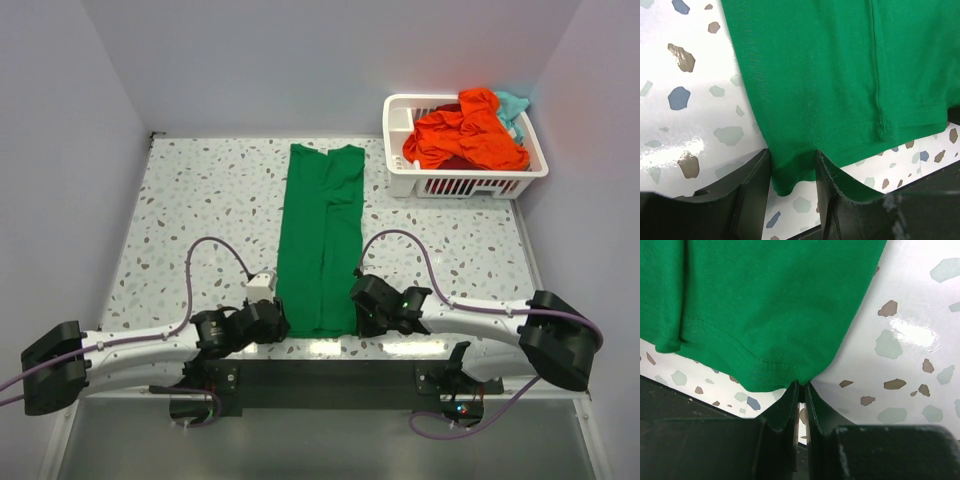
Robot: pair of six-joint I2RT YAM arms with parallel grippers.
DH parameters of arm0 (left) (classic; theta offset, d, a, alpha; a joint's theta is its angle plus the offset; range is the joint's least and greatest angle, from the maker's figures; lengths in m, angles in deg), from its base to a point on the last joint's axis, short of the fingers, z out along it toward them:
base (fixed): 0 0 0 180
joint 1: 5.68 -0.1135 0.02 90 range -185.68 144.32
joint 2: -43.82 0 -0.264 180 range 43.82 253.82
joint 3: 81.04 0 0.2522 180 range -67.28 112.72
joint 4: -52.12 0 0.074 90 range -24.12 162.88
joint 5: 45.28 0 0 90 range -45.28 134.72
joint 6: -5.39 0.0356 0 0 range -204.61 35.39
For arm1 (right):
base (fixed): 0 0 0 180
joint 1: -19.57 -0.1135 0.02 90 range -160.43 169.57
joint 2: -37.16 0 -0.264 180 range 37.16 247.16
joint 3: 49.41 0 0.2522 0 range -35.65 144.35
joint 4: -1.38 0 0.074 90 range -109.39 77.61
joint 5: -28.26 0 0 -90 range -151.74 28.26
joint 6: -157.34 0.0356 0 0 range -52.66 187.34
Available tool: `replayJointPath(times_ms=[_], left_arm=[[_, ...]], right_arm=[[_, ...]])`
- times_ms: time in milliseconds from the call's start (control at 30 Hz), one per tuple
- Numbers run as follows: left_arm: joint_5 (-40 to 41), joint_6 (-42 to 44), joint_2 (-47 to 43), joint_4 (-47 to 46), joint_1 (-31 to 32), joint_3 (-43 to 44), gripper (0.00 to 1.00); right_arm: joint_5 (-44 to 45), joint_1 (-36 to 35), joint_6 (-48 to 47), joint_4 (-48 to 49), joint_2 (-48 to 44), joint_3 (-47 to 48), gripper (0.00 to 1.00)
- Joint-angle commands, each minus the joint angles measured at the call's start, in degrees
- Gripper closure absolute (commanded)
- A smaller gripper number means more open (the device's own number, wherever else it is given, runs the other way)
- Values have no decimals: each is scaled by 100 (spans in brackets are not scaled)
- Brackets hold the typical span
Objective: Fold and stack the t-shirts
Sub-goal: Fold the tshirt
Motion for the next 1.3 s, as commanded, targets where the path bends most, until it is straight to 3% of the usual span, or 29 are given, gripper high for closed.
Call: replayJointPath(times_ms=[0, 267, 333, 633, 833, 933, 1100, 1267], left_arm=[[135, -312, 202, 905, 180, 80, 55], [285, -541, 308, 993, 277, 159, 62], [285, -576, 361, 993, 286, 159, 69], [302, -585, 449, 1081, 321, 255, 71], [373, -611, 475, 1028, 330, 221, 90], [522, -673, 449, 915, 330, 238, 100], [689, -769, 194, 195, 330, 37, 100], [1215, -866, -52, 114, 330, 18, 100]], right_arm=[[84, -44, 2, 8, -85, -114, 91], [119, -35, -42, -1, -147, -158, 91], [136, -44, -51, 7, -147, -158, 91], [171, -53, -42, -10, -165, -184, 91], [233, -35, -33, 52, -191, -210, 91], [268, -35, -25, 95, -191, -184, 100], [364, -44, -42, 113, -253, -53, 100], [593, -44, -139, -141, -393, 237, 100]])
